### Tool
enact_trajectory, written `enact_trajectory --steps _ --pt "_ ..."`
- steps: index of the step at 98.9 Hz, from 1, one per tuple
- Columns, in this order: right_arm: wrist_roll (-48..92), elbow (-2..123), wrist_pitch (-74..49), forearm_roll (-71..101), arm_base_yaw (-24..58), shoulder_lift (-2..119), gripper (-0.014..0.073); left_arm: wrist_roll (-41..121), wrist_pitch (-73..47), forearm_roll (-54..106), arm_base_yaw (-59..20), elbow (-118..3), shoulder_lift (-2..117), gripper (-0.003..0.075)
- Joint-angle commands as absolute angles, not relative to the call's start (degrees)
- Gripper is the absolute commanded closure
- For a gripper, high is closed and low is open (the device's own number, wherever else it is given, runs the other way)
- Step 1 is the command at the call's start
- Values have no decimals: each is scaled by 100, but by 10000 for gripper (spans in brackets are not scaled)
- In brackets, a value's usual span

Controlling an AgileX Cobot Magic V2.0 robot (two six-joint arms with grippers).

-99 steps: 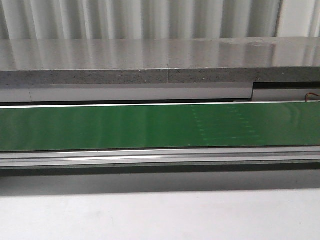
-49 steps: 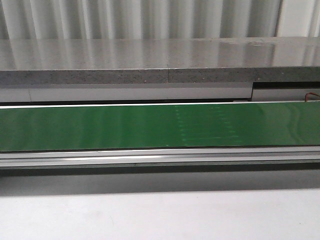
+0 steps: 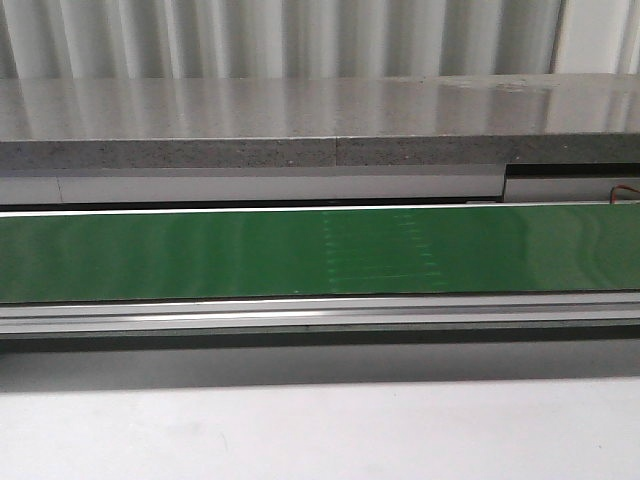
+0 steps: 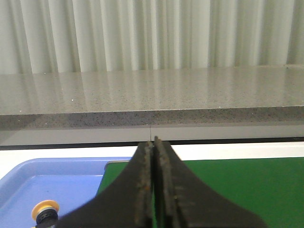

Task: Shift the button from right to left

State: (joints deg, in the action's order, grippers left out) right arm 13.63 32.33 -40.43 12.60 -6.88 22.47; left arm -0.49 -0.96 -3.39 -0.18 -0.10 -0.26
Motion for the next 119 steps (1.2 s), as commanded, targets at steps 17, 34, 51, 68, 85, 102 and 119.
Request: enact_trajectory --steps 17,34,51,68,85,102,119 --pt "1404 3379 -3659 1336 -701 2263 661 -87 355 -301 -59 131 -232 740" --pt "1404 3350 -3521 1330 -701 2227 661 -87 355 -301 -59 131 -232 740" --pt "1261 2953 -2913 1200 -701 1904 661 -87 355 -301 -59 131 -232 740" --pt "375 2238 -2300 525 -486 1362 661 -87 355 -301 -59 131 -232 740" --pt "-385 1541 -1653 -253 58 703 661 -87 355 -301 -59 131 -232 740" --pt "-500 943 -1169 -404 356 151 661 -87 355 -301 -59 131 -232 740" --pt "-558 473 -881 -399 356 -149 661 -87 355 -301 -59 131 -232 740"
